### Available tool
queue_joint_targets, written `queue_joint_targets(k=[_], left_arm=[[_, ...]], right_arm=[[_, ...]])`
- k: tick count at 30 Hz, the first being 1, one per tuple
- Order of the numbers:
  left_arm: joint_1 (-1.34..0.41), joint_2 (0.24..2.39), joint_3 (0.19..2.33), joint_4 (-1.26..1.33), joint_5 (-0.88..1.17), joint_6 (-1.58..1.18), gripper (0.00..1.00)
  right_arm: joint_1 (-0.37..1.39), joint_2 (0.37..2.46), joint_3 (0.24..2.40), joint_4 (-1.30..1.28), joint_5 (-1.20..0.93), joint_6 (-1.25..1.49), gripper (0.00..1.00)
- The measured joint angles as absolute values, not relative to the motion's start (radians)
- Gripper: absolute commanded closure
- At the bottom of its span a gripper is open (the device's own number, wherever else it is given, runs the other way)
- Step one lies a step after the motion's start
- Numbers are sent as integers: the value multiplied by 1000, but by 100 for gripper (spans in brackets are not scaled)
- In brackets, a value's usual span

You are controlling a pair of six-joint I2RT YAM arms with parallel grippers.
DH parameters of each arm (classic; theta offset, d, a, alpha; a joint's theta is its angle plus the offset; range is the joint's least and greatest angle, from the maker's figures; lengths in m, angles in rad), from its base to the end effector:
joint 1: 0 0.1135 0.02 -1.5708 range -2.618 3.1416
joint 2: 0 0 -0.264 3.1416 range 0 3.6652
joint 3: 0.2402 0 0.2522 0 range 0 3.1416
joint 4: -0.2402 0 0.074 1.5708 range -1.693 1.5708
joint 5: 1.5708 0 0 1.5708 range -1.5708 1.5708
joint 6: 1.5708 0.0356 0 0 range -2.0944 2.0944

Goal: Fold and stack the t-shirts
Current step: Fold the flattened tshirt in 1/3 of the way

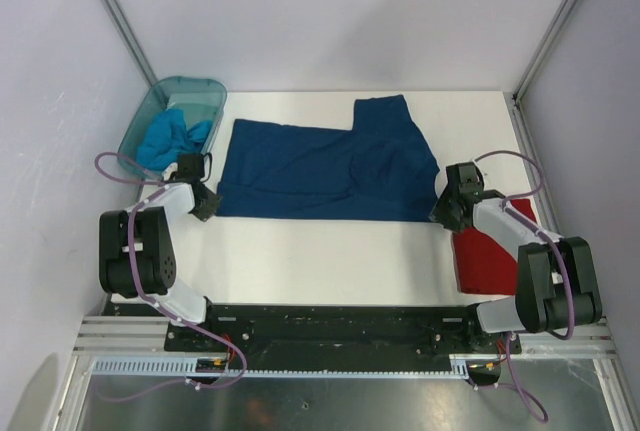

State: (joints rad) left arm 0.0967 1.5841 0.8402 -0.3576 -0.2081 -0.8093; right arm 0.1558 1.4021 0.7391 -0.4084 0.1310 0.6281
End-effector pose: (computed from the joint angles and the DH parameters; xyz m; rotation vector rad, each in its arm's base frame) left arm 0.2915 0.0357 0.1587 -1.2106 2.3370 0.0381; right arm 0.2556 0.0354 0.1743 0.6580 2.5464 0.0968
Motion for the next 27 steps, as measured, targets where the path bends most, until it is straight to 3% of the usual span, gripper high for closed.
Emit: queue_joint_targets(k=[19, 27], left_arm=[[97, 1584, 840, -358, -215, -804, 100], [97, 1584, 840, -358, -219, -804, 100]], right_arm=[[160, 1477, 741, -326, 182, 634, 57], [159, 1484, 741, -307, 202, 634, 66]])
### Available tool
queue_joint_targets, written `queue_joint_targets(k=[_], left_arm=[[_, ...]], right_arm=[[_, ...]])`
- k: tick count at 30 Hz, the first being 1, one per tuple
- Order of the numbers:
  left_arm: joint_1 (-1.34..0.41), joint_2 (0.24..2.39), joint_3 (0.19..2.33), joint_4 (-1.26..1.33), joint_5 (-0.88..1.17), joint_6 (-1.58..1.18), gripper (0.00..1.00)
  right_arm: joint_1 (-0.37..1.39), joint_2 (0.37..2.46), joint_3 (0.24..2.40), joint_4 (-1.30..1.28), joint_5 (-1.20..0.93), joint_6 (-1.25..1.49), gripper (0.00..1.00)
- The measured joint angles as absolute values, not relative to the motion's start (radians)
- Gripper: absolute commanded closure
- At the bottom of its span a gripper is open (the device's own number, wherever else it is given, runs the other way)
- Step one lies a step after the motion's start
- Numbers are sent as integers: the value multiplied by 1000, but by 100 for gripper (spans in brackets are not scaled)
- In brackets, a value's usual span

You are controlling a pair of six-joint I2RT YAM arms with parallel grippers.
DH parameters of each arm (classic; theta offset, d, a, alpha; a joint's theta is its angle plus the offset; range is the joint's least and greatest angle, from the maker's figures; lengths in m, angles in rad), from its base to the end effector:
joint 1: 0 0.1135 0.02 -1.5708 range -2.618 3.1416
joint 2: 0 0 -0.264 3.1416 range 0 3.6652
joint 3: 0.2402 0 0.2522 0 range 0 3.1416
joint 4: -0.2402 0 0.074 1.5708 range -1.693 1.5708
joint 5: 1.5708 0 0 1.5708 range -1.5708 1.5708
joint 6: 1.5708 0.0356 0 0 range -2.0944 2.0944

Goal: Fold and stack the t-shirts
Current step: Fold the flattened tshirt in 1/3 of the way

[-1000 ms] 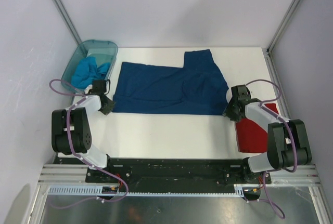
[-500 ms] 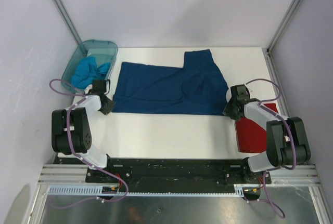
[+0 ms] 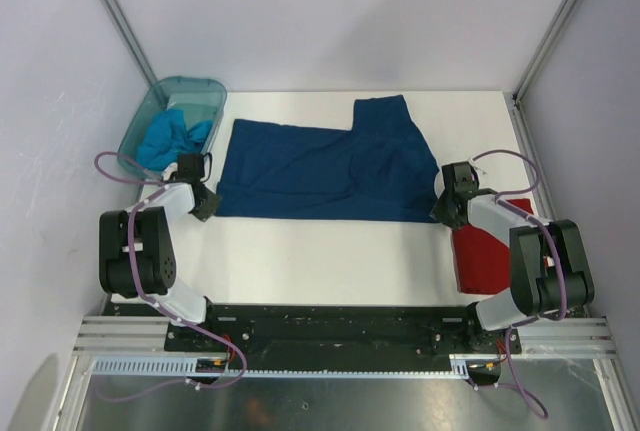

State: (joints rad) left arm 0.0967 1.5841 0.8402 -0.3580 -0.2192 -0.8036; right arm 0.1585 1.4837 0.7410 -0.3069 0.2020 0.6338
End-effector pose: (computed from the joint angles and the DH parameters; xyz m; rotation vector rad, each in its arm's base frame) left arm 0.2914 0.0360 0.1587 -1.2054 2.3358 0.0540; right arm 0.2700 0.0359 0.1606 0.6765 2.4961 0.0243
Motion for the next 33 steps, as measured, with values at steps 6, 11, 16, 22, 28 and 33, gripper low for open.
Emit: queue_joint_targets(k=[6, 11, 16, 22, 28, 33], left_arm=[[97, 1584, 840, -358, -226, -803, 100], [97, 1581, 840, -363, -234, -801, 100], [97, 1539, 831, -391, -260, -792, 100], [97, 1388, 767, -437, -314, -793, 100], [99, 1248, 671, -494, -355, -797, 100], [99, 1118, 585, -565, -369, -821, 99]], right_arm=[[157, 1499, 752, -304, 202, 632, 92], [157, 1525, 793, -325, 203, 631, 100], [157, 1509, 807, -400, 188, 638, 100], [162, 1369, 774, -514, 112, 693, 100], [170, 1169, 631, -630, 44, 796, 100], [188, 1000, 530, -771, 14, 881, 100]])
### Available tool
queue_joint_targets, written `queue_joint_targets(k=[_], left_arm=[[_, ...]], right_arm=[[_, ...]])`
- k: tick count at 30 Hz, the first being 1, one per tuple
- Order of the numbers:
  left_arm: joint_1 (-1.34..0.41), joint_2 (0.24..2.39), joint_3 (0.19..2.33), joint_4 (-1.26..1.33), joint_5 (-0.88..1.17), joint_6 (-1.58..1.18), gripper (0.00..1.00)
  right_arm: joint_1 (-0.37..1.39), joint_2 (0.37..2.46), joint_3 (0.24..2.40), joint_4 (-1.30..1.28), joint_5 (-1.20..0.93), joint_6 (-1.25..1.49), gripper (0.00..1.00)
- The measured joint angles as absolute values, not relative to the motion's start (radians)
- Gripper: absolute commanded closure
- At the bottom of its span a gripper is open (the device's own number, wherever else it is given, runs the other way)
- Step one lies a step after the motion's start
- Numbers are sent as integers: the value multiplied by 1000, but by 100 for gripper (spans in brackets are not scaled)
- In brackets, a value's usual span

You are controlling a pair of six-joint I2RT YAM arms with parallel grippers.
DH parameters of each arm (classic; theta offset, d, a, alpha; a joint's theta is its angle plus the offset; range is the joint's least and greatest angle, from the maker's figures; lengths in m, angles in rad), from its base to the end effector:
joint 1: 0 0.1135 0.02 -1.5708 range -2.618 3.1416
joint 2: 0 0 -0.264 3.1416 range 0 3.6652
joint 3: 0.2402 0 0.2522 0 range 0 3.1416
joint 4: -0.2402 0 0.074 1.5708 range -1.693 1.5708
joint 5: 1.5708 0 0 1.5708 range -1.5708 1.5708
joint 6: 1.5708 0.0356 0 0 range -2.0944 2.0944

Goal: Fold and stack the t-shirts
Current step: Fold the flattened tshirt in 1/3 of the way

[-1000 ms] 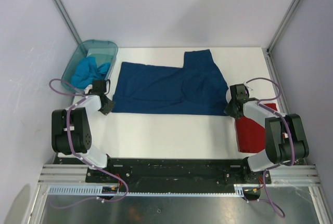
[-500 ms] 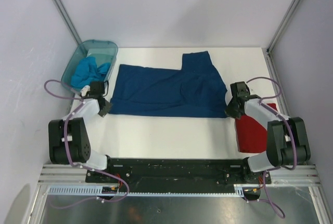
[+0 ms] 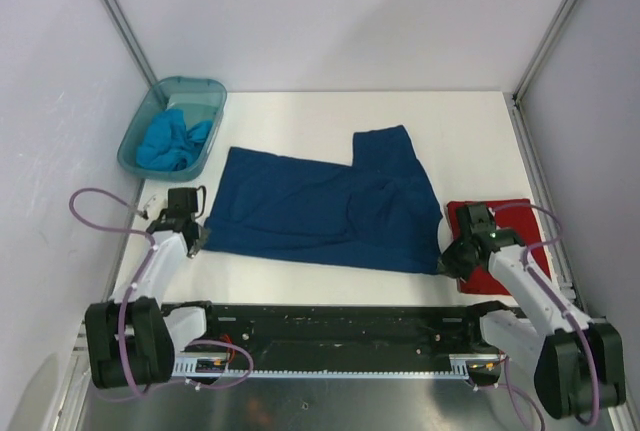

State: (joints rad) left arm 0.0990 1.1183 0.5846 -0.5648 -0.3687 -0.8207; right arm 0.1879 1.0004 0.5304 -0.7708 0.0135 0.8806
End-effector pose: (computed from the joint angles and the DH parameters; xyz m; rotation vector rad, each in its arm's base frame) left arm 0.1925 0.0320 0.1825 -1.2416 2.2476 0.2296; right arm 0.1558 0.0291 0.1746 0.9679 2.6723 0.2245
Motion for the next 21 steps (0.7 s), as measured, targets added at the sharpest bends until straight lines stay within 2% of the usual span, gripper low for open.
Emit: queue_joint_targets(k=[2, 3, 7, 10, 14, 18, 21], left_arm=[[99, 1072, 556, -595, -373, -838, 97], [99, 1052, 544, -610, -375, -845, 94], [100, 1006, 516, -660, -377, -872, 59], [101, 1003, 516, -675, -368, -866, 43], [101, 977, 546, -708, -355, -828, 39], [79, 946, 645, -720, -355, -761, 42], [-1, 984, 739, -712, -363, -719, 47]], right_arm=[[189, 937, 515, -826, -1, 904, 100], [189, 912, 512, -850, -6, 913, 96], [188, 844, 511, -926, -27, 930, 64], [188, 832, 511, -958, -46, 918, 53], [209, 831, 552, -990, -41, 878, 51], [313, 881, 694, -960, 10, 822, 53], [395, 1002, 799, -877, 56, 770, 54]])
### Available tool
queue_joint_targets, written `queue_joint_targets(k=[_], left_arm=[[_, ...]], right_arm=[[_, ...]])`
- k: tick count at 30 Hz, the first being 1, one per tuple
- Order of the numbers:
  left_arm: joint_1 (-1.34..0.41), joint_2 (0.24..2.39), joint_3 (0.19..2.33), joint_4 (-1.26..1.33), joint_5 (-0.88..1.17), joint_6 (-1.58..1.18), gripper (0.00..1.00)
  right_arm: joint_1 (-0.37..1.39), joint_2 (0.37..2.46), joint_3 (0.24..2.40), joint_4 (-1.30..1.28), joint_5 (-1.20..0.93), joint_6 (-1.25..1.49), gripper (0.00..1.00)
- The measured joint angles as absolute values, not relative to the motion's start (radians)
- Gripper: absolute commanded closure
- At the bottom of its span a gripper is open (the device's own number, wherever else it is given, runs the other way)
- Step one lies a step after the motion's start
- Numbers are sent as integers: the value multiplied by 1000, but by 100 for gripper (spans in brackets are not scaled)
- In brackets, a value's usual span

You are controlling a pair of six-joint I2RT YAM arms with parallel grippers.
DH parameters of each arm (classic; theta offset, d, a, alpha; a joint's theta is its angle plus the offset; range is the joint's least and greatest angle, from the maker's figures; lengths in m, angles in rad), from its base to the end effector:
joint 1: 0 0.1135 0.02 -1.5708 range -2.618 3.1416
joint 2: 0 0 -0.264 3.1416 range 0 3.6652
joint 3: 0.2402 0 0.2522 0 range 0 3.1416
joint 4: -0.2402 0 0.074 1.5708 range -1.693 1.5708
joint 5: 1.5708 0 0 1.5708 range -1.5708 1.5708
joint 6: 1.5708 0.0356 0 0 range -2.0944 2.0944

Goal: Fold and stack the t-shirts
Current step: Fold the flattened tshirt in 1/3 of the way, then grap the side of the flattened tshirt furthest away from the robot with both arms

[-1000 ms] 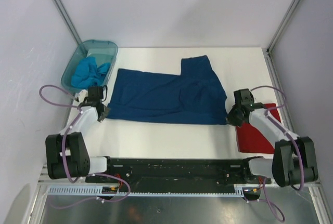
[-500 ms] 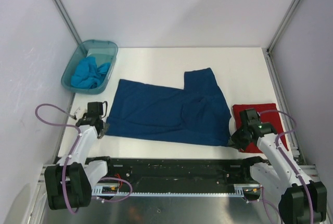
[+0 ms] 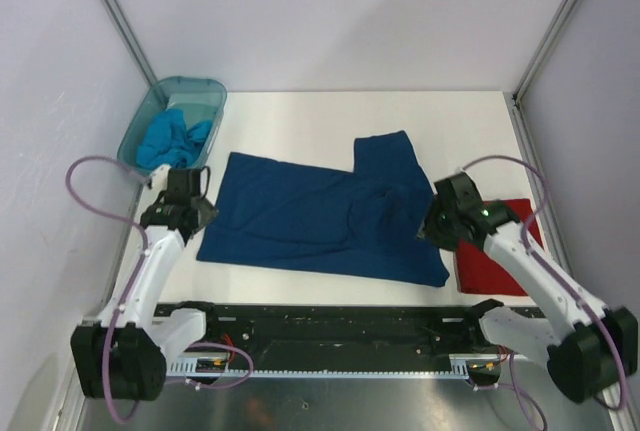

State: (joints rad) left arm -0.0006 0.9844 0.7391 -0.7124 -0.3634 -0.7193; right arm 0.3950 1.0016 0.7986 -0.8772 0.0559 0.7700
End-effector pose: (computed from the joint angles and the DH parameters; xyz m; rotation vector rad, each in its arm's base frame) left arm 0.1878 0.0125 0.2444 -0.9919 2.2365 0.1477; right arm 0.1682 0.0679 0.2486 0.5190 2.6347 0.3071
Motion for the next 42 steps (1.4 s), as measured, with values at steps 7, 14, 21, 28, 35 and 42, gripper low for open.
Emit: queue_joint_targets(k=[7, 14, 21, 28, 35, 42], left_arm=[[-159, 1323, 970, -680, -360, -614, 49], [-178, 1757, 1365, -622, -364, -432, 50], [-154, 2081, 1691, -572, -354, -324, 54], [-108, 2218, 1790, -578, -352, -323, 55], [-99, 2250, 1791, -593, -363, -350, 55], [-92, 2263, 1818, -598, -358, -363, 55]], right_arm=[[418, 1276, 906, -689, 111, 656, 55], [323, 1417, 952, -542, 96, 591, 55], [266, 1480, 973, -477, 80, 565, 56], [251, 1534, 997, -442, 62, 563, 56], [250, 1576, 1019, -425, 52, 562, 57], [249, 1602, 1022, -420, 45, 559, 57]])
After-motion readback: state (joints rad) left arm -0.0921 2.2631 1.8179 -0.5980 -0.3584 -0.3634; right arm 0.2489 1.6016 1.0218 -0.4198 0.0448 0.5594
